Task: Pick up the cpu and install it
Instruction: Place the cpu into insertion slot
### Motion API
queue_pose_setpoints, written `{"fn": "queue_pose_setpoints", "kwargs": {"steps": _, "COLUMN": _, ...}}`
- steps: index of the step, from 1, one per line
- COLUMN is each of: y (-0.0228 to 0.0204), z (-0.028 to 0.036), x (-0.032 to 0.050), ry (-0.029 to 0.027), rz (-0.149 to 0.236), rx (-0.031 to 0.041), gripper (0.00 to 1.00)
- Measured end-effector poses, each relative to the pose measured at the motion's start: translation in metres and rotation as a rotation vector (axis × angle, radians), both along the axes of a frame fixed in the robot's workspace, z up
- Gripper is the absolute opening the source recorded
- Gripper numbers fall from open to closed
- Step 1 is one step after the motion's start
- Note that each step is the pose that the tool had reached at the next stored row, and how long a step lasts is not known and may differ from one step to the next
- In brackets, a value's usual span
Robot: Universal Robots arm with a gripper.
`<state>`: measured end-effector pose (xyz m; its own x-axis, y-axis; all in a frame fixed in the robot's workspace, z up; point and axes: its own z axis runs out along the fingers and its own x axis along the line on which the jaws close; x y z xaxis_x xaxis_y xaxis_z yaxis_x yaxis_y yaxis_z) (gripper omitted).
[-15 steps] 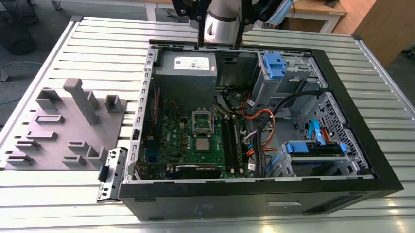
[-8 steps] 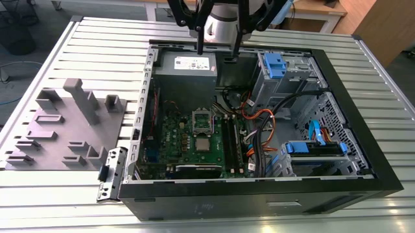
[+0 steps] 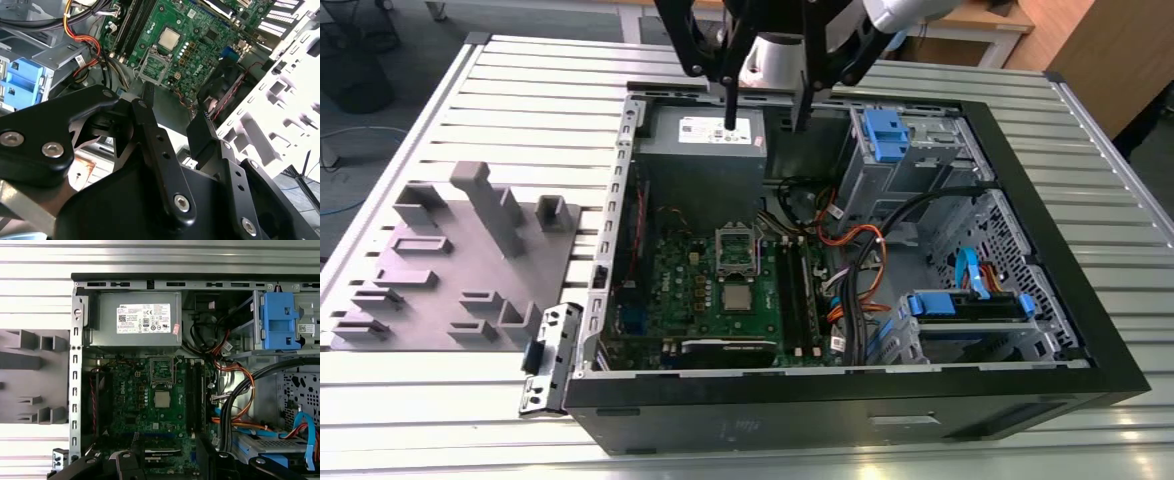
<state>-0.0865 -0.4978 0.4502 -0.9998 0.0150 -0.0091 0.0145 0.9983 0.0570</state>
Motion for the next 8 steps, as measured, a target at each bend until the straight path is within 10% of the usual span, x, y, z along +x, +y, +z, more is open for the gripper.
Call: {"fn": "queue_pose_setpoints", "kwargs": {"steps": 8, "y": 0.0000, "z": -0.0146, "x": -0.0003, "ry": 0.0000, "rz": 0.000, "rx": 0.0000, "gripper": 0.53}}
